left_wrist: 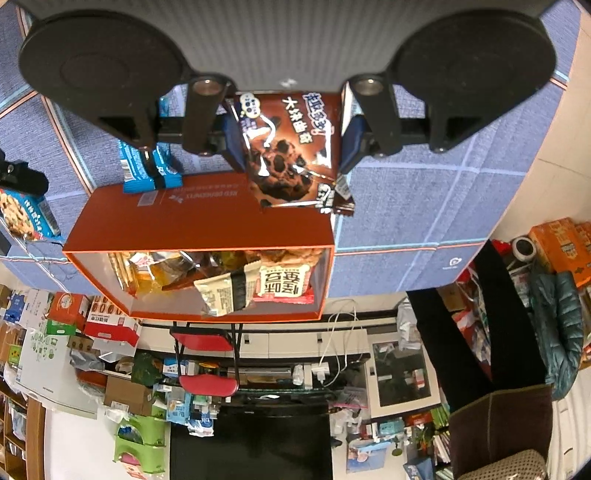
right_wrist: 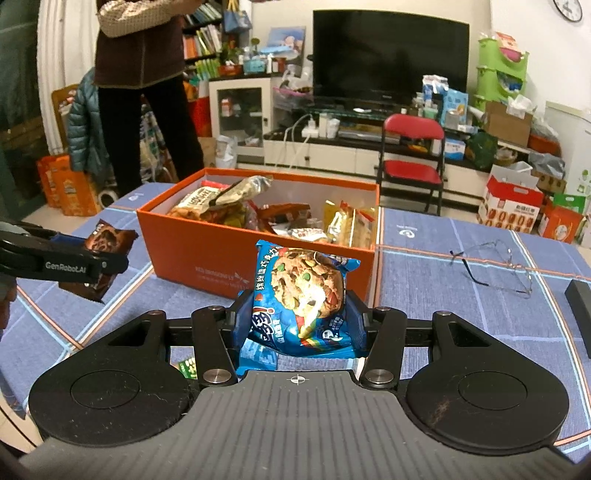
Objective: Organize snacks
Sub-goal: 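Lift both packets toward the orange box, then carry both packets over the orange box and open both tools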
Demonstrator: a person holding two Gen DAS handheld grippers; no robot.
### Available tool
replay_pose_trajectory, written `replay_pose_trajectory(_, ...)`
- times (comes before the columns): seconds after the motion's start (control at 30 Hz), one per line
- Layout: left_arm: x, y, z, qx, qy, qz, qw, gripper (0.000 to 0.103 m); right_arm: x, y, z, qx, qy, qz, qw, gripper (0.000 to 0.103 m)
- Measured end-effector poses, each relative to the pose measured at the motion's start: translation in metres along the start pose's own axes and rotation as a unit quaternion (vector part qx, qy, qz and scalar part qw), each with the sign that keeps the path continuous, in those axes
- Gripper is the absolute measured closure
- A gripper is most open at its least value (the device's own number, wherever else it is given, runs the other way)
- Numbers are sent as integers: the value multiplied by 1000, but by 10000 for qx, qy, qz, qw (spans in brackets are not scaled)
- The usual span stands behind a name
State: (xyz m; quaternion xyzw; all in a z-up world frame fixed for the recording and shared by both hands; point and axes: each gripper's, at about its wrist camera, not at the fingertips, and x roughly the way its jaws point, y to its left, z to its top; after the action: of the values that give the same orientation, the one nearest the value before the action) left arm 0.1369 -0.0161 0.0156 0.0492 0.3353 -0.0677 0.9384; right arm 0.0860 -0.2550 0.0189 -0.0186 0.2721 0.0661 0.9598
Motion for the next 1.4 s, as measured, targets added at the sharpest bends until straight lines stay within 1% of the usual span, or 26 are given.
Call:
replay_pose_trajectory(0.2,0,-1,6,31,-35,-1,10000,52,3,2,15,22,-139,2,9999,66)
replay_pose_trajectory(0.5,-2,-5,37,89,-233,-56,9997,52,11,5,42,181,-311,69,9993,66)
replay_pose_trajectory(0.73,4,-7,50,14,-266,-153,9995,52,25,8,53,261,-363,153,9989,66)
replay_pose_trajectory(0.87,8,3,60,-151,-239,-212,9994,52,34,-5,62,418,-385,93,9983,66)
replay_pose_trajectory(0.93,11,8,66,-195,-274,-185,9993,52,38,-15,68,515,-399,40,9979,66)
replay_pose_trajectory(1.07,18,14,85,-340,-329,-266,9985,52,53,-33,84,741,-448,21,9962,66)
replay_pose_trajectory(1.13,23,10,97,-343,-340,-352,9982,52,64,-39,93,868,-429,97,9953,66)
replay_pose_trajectory(1.27,36,-14,118,-192,-383,-607,9972,52,86,-40,99,937,-404,164,9946,66)
replay_pose_trajectory(1.4,59,-38,129,-105,-275,-613,9977,52,109,-36,95,808,-249,73,9964,66)
